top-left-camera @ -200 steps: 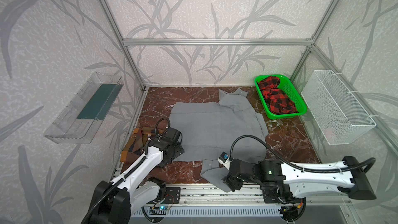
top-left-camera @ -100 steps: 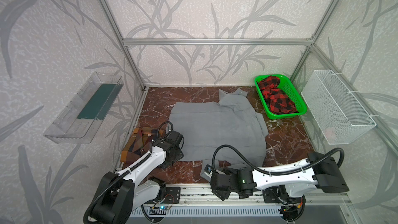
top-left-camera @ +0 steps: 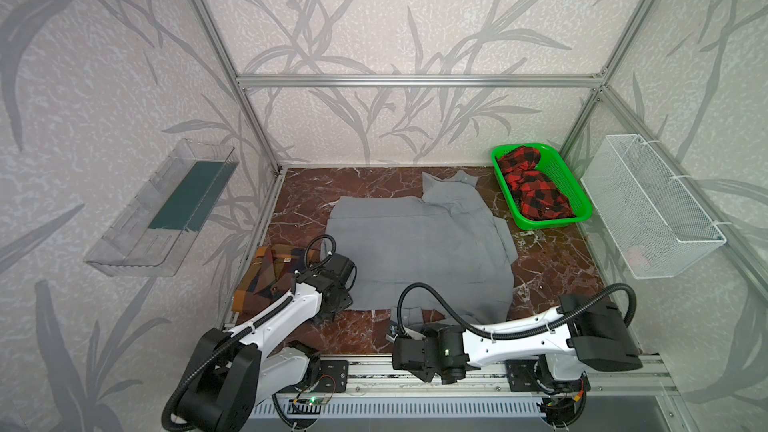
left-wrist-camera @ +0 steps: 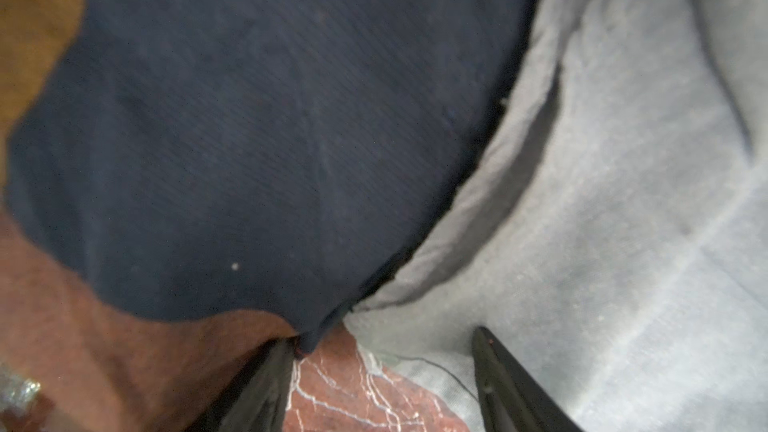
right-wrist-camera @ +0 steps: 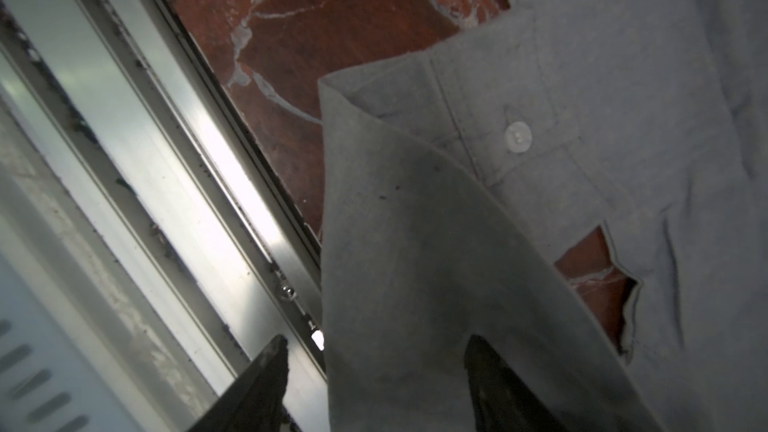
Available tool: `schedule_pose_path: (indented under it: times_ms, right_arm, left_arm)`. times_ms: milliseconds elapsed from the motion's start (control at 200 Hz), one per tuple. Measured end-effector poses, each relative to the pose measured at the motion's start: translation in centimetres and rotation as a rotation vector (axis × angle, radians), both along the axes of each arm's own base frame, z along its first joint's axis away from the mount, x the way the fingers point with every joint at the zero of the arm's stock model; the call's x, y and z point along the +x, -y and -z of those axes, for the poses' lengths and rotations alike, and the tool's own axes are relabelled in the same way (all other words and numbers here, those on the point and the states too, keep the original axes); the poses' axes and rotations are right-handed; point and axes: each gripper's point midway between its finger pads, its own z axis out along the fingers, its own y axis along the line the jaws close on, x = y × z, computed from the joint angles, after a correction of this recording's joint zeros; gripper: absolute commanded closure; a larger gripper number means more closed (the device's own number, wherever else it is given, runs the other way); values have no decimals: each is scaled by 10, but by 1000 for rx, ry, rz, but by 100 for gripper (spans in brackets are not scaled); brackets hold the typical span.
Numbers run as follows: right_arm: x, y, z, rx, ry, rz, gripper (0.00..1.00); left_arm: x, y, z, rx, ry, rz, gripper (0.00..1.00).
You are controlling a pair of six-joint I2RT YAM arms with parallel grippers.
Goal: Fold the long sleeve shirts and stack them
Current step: 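Grasp the nearer sleeve with the right gripper and pull it along the table edge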
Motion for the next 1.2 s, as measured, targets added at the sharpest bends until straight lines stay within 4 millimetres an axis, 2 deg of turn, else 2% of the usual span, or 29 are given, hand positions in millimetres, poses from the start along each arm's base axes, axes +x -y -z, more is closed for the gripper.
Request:
schedule_pose_path:
  times_ms: [160, 220, 245, 390, 465, 575, 725, 845, 880, 1035, 1075, 1200]
  right_arm:
    - [1, 3, 1, -14, 8, 1, 52]
    - [1, 4, 1, -15, 6, 0, 55]
    - [1, 4, 2, -16, 5, -1, 57]
    - [0, 6, 7, -31, -1, -6, 61]
    - [-1, 7, 9, -38, -2, -10, 69]
    - [-1, 8, 12, -43, -5, -16, 74]
    - [-2, 13, 16, -55, -10, -20, 89]
    - [-3, 19, 21, -70, -10, -18, 95]
    - [-3, 21, 21, -72, -10, -18, 96]
    - [-3, 26, 12, -45, -9, -18, 100]
    - [-3, 25, 6, -25, -8, -20, 100]
    - [-3, 24, -13, 45, -6, -21, 100]
  left_arm:
    - [8, 1, 0, 7, 14, 3, 43]
    - [10, 2, 0, 10, 22, 7, 44]
    - [11, 2, 0, 10, 25, 8, 48]
    - [13, 2, 0, 15, 33, 7, 56]
    - [14, 1, 0, 17, 37, 10, 60]
    - [14, 1, 0, 20, 41, 11, 62]
    - [14, 0, 0, 21, 44, 10, 69]
    - [13, 0, -1, 21, 44, 12, 70]
    - [13, 0, -1, 21, 44, 11, 74]
    - [11, 4, -3, 1, 43, 16, 77]
    - [10, 4, -4, -2, 44, 16, 81]
    - [9, 4, -6, -9, 47, 19, 82]
